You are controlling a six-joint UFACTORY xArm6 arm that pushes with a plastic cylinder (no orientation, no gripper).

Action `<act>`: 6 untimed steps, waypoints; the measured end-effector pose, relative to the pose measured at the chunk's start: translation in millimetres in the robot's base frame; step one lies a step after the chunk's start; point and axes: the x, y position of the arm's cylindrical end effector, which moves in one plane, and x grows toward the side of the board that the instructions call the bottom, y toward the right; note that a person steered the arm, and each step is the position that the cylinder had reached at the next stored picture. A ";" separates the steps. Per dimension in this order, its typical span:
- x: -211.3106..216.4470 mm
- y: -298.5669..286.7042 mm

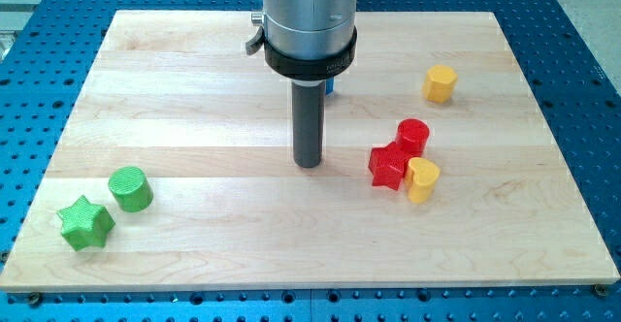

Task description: Push the blue triangle into the blue cube

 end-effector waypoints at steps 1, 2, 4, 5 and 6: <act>0.0 0.0; -19.5 0.0; -151.2 13.9; -153.0 78.7; -152.0 126.8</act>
